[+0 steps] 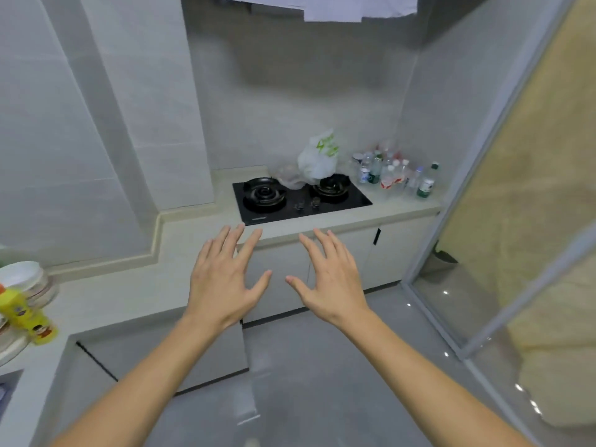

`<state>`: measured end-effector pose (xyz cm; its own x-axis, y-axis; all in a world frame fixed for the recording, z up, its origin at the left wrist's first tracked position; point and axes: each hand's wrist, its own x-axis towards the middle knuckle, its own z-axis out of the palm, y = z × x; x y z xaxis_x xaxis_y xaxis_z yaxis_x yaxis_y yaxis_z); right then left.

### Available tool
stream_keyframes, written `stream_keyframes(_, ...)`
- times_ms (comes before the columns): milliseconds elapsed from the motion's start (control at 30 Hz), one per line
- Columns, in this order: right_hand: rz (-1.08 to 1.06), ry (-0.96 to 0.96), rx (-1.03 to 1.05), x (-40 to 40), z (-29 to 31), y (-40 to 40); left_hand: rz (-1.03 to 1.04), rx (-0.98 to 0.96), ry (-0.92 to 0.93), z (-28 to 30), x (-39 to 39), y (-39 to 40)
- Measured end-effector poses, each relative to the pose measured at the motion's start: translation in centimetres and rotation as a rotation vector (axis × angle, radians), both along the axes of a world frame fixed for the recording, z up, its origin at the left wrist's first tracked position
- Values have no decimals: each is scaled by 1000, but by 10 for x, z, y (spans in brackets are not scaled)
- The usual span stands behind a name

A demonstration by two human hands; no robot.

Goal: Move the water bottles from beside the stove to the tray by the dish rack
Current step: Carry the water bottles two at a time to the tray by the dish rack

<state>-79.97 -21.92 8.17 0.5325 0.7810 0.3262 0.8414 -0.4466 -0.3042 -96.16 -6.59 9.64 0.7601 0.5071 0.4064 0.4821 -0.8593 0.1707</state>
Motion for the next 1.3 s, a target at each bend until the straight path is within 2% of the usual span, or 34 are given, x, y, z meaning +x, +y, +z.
stream_keyframes(267,-304,38,30,152,10,35,-289,2,-5,17,207,70)
stream_keyframes(567,-473,55,53,327,-7,16,-463,19,33,-3,423,78)
stream_keyframes(867,-436,120,27,548,-38,-7,-384,-27,103,-27,633,56)
stream_keyframes(1100,-337,203,-92,689,-46,-4,-316,-56,181,-50,749,59)
stream_keyframes(1300,-250,191,-185,803,-64,38,-276,-126,189,-81,842,90)
